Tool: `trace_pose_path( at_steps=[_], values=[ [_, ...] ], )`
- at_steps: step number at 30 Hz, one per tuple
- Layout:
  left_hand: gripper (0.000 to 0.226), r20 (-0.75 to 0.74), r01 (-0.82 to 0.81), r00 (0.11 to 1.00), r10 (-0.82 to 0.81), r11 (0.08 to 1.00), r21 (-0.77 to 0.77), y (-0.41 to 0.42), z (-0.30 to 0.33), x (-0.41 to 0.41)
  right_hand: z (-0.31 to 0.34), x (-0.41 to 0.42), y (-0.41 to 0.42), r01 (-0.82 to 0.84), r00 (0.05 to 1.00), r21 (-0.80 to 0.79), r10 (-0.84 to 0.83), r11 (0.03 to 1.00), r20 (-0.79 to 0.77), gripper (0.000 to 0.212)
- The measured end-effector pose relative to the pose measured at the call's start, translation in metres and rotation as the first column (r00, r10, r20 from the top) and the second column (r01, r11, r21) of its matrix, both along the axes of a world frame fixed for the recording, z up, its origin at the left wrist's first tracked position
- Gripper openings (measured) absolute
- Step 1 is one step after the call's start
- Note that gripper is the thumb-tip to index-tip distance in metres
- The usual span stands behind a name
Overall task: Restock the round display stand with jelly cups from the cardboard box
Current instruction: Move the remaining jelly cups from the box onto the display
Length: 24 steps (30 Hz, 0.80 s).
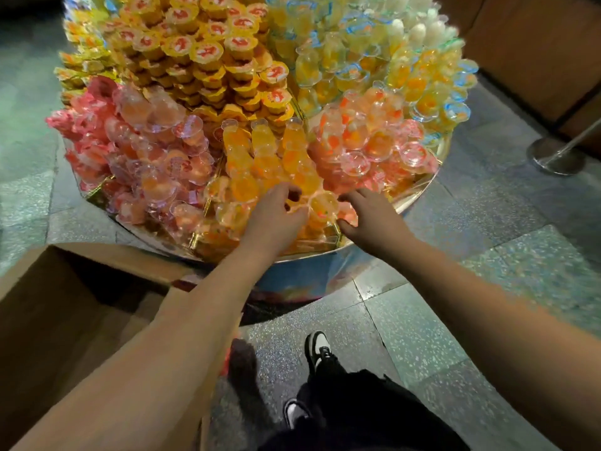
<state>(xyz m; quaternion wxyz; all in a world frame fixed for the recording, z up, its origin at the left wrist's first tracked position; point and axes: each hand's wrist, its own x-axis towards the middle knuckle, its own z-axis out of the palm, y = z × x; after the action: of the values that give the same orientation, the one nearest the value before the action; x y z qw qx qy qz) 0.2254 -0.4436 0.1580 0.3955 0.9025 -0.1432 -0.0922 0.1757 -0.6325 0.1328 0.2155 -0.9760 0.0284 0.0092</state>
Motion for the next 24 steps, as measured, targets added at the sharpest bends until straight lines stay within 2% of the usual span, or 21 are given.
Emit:
trace_pose_path(
  at_steps=[3, 6, 12, 16, 19, 22, 24],
  values=[
    [0.019, -0.088, 0.104, 0.991, -0.103, 0.995, 0.000, -0.031, -0.026, -0.042, -0.033, -0.060, -0.020, 0.037, 0.996, 0.026, -0.035, 0.999, -0.086, 0.042],
    [0.017, -0.195, 0.224, 0.958, -0.210, 0.973, 0.052, -0.074, -0.059, -0.078, -0.070, -0.120, -0.053, 0.103, 0.965, -0.026, -0.106, 0.994, -0.239, 0.041],
    [0.022, -0.425, 0.342, 0.867, -0.259, 0.931, 0.128, -0.191, -0.125, -0.116, -0.144, -0.191, -0.177, 0.287, 0.818, -0.035, -0.265, 0.957, -0.510, 0.043],
    [0.012, -0.538, 0.356, 0.814, -0.218, 0.919, 0.166, -0.299, -0.168, -0.121, -0.193, -0.214, -0.290, 0.407, 0.698, -0.034, -0.335, 0.913, -0.633, 0.045],
    [0.012, -0.637, 0.295, 0.760, -0.126, 0.941, 0.166, -0.379, -0.209, -0.119, -0.241, -0.220, -0.380, 0.488, 0.594, -0.027, -0.355, 0.872, -0.722, 0.048],
    [0.009, -0.697, 0.245, 0.716, -0.038, 0.949, 0.200, -0.445, -0.260, -0.111, -0.291, -0.219, -0.454, 0.542, 0.500, -0.046, -0.367, 0.839, -0.785, 0.050],
    [0.014, -0.733, 0.244, 0.680, -0.008, 0.945, 0.217, -0.477, -0.309, -0.101, -0.329, -0.210, -0.492, 0.596, 0.443, -0.048, -0.379, 0.801, -0.812, 0.050]
  ],
)
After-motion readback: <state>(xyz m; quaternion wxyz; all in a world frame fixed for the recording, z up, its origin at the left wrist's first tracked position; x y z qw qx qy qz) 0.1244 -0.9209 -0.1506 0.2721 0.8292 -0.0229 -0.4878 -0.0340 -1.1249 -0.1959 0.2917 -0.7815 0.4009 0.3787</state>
